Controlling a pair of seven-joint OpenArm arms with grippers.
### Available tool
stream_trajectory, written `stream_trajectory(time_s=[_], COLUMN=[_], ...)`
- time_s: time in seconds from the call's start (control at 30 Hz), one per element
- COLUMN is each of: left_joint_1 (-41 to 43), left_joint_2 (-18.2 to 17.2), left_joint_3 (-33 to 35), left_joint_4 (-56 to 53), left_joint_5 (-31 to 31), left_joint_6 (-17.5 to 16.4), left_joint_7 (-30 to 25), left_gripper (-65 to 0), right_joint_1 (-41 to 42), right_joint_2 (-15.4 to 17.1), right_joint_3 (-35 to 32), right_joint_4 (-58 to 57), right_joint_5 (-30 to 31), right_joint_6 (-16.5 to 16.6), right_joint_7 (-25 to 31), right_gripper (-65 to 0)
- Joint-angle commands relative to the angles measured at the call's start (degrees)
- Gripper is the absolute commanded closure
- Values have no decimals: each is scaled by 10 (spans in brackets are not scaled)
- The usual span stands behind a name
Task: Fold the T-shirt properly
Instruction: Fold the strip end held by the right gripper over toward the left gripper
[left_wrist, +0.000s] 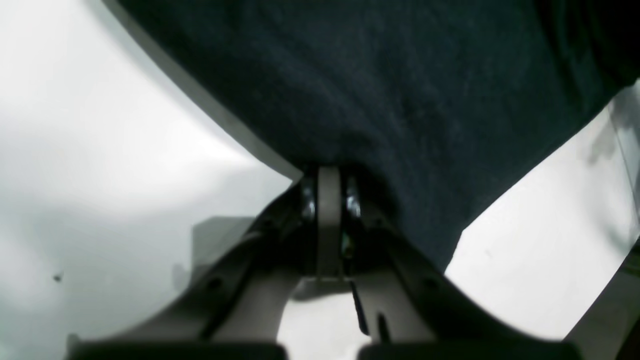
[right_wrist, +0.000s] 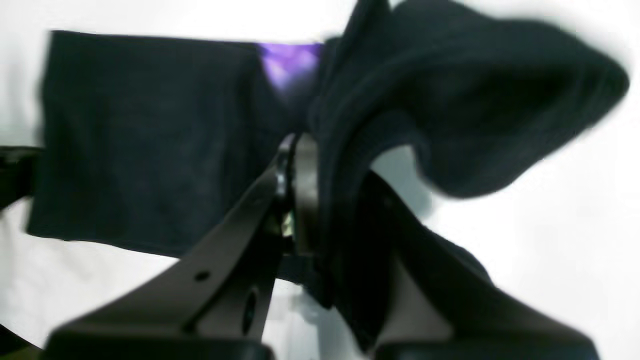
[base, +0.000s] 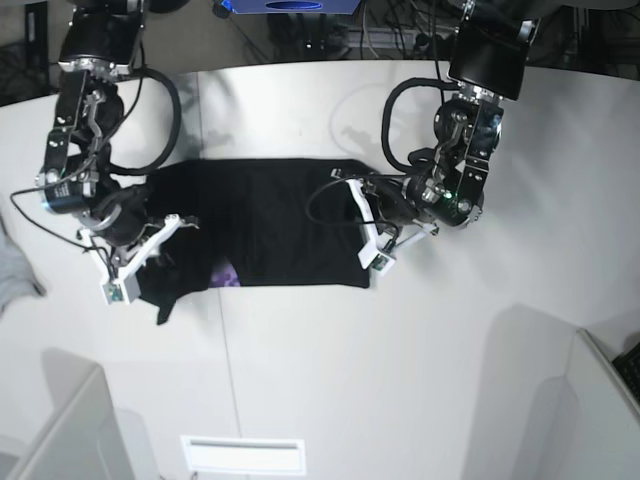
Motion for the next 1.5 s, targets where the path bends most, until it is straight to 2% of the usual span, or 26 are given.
stream_trajectory(time_s=[0.0, 0.3, 0.63, 0.87, 0.97, 1.1, 1.37, 1.47], left_joint_1=[-13, -14, -9, -9, -7, 2, 11, 14], left_joint_2=[-2, -5, -41, -41, -41, -41, -41, -42], left_joint_3=[0, 0, 1, 0, 0, -3, -2, -6], left_joint_4=[9, 9, 9, 9, 9, 9, 9, 10], left_joint_5=[-7, -7, -8, -9, -10, -8, -8, -8], left_joint_6=[-1, -1, -1, -1, -1, -1, -1, -1], left_joint_7=[-7, -7, -7, -7, -7, -7, -7, -7], left_gripper=[0, 0, 0, 0, 0, 0, 0, 0], right_joint_1=[10, 25, 37, 33, 34, 24, 16, 16], right_joint_2=[-5, -51, -102, -131, -134, -134, -141, -142], right_joint_3=[-4, -74, -87, -88, -88, -88, -131, -132], right_joint_4=[10, 17, 21, 17, 16, 1, -5, -25], right_joint_5=[4, 4, 4, 4, 4, 4, 4, 4], right_joint_6=[-10, -54, -54, -54, -54, -81, -83, -83], right_joint_7=[10, 15, 15, 15, 17, 54, 72, 99], right_gripper=[0, 0, 0, 0, 0, 0, 0, 0])
